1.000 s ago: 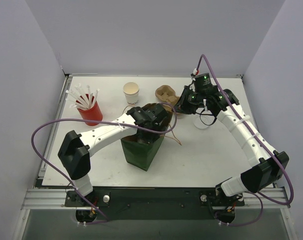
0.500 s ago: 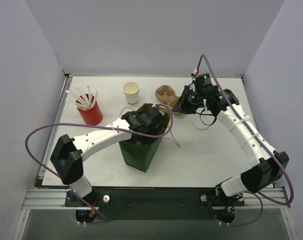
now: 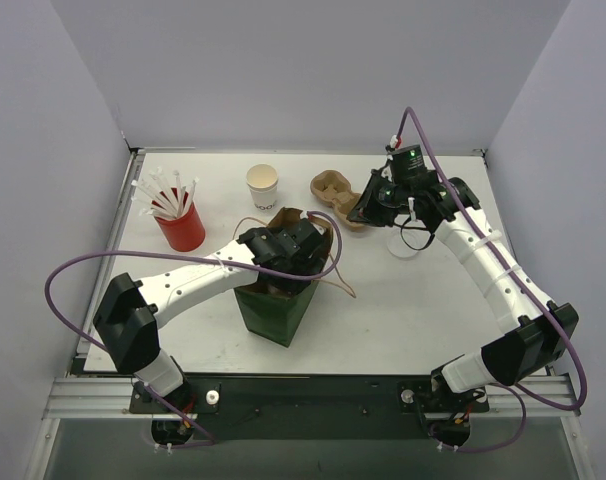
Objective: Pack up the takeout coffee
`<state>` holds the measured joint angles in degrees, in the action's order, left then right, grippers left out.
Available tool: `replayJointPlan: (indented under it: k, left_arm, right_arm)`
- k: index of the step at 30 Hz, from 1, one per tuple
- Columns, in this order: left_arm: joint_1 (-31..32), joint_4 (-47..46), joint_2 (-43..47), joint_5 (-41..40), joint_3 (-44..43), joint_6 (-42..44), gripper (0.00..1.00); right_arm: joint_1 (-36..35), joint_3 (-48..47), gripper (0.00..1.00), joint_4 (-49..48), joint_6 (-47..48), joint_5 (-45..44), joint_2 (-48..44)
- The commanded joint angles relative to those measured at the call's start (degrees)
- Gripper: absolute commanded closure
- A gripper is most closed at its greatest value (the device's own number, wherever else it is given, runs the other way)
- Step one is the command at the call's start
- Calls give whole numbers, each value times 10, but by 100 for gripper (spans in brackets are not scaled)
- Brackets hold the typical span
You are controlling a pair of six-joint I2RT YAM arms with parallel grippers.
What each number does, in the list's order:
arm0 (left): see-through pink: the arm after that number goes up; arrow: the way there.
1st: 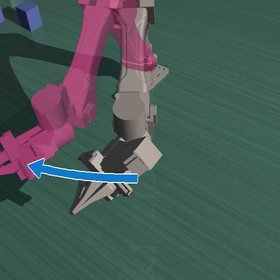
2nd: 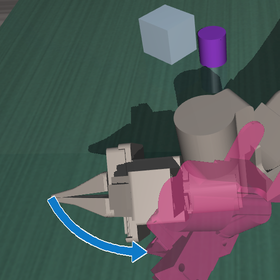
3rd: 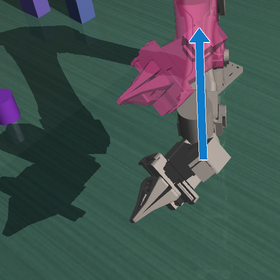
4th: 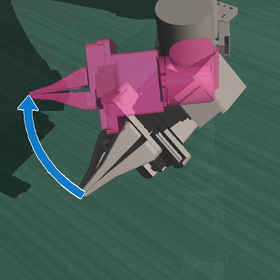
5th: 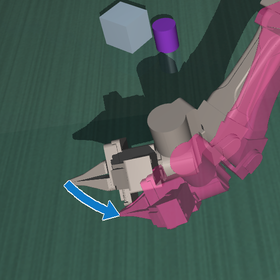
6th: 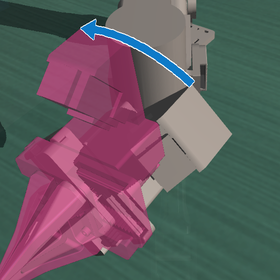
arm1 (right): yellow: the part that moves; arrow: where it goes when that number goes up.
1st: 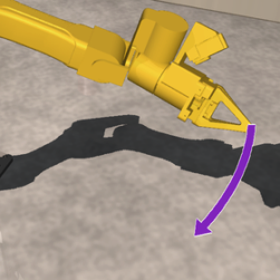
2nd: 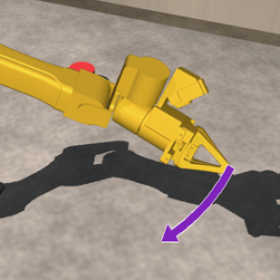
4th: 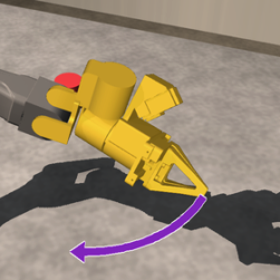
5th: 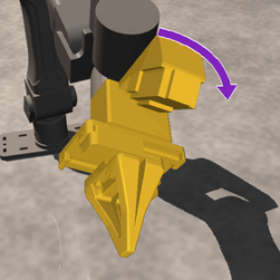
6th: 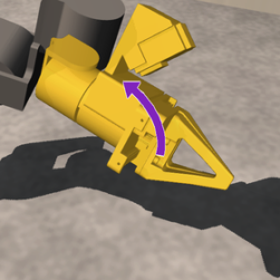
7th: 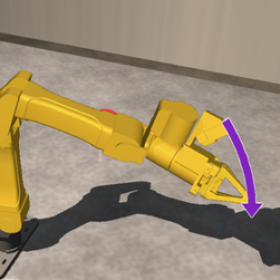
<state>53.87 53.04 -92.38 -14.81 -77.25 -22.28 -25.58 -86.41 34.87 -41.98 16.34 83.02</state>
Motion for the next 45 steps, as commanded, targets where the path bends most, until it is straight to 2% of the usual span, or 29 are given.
replayJointPlan:
  k: [1,10,14,27,35,38,40,45]
  left_arm:
    - [1,52,-22,0,21,0,69]
    - [1,59,-26,1,1,5,66]
    - [1,63,-31,2,-4,8,65]
    - [1,63,-35,9,-11,8,65]
    - [1,62,-32,15,-5,8,65]
    - [1,62,-30,18,-1,8,66]
    - [1,62,-30,21,3,10,66]
    - [1,68,-36,33,11,12,66]
  right_arm:
    - [-5,-19,96,-16,8,15,-12]
    - [-12,12,78,-74,8,62,-32]
    - [-14,18,77,-88,8,96,-28]
    - [-38,34,74,-84,38,113,-21]
    - [-48,8,82,-53,56,87,5]
    - [-51,2,90,-47,58,74,8]
    - [-52,-9,99,-40,59,65,11]
    - [-58,-25,100,-26,64,16,-5]
